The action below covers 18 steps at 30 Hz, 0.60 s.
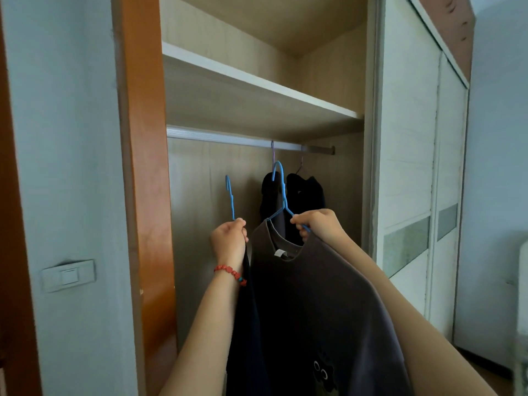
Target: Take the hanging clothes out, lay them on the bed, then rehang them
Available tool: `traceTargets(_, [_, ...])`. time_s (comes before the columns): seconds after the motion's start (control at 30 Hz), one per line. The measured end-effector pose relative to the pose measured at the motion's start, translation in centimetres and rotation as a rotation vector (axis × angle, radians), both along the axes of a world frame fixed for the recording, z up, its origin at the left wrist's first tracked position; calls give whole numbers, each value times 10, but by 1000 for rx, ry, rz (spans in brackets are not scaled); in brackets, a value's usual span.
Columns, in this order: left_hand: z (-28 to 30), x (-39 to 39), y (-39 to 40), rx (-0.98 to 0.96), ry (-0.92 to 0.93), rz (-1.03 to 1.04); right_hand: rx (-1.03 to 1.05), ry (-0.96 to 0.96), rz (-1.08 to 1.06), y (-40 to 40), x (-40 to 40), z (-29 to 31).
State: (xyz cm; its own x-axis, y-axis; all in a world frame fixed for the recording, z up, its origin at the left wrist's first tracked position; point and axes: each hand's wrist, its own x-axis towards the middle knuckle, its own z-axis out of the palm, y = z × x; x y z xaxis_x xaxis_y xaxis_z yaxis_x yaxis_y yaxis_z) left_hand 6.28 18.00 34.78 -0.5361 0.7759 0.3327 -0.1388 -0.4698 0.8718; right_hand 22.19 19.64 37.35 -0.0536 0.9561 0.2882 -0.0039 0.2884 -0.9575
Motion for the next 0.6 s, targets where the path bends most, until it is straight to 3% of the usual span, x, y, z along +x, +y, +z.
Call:
traceTargets(0.43, [34,-37,85,98,35,48,65,58,42,91,-39,32])
traceTargets(0.5, [46,-42,129,166,37,218,93,50,160,148,-50,48])
traceTargets(0.6, [63,-64,138,135,158,224,89,71,139,162,-62,63])
